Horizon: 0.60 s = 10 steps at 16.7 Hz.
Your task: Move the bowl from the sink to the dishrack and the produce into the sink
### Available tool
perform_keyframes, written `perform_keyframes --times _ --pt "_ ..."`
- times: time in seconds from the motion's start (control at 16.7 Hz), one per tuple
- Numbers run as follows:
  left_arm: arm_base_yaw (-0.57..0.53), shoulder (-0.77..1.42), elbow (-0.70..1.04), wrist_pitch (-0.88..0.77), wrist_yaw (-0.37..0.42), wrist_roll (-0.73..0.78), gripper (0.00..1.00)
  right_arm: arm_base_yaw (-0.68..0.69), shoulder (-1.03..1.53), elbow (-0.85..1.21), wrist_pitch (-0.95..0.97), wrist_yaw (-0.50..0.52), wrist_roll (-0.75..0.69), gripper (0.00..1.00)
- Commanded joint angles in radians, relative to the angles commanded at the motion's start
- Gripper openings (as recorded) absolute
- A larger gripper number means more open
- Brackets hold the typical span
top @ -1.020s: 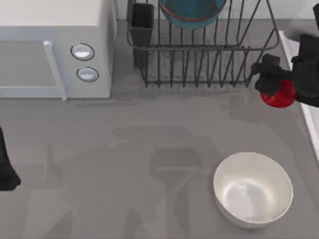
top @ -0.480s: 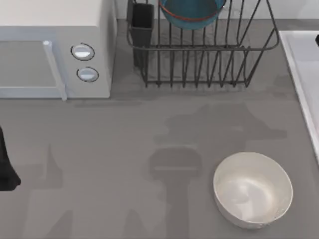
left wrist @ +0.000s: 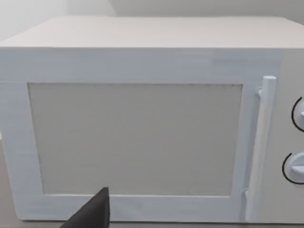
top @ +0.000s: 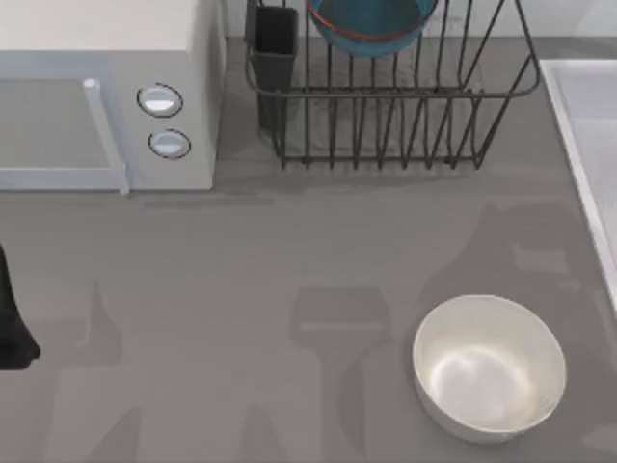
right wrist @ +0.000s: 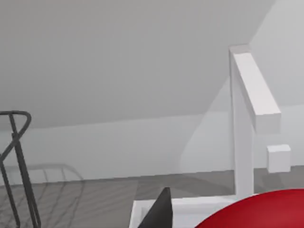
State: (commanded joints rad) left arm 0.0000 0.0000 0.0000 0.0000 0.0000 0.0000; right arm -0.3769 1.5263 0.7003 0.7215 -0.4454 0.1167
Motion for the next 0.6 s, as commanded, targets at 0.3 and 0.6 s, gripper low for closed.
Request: perform_keyframes --times 0.3,0.6 --pt "0.0 0.0 0.0 0.0 0.0 0.0 1.0 -0.144 -0.032 -0.1 0.178 -0.053 -0.094 0.0" --pt "0.0 0.0 0.0 0.0 0.0 0.0 1.0 -0.146 -0.029 -0.101 0.182 -0.054 -0.096 0.0"
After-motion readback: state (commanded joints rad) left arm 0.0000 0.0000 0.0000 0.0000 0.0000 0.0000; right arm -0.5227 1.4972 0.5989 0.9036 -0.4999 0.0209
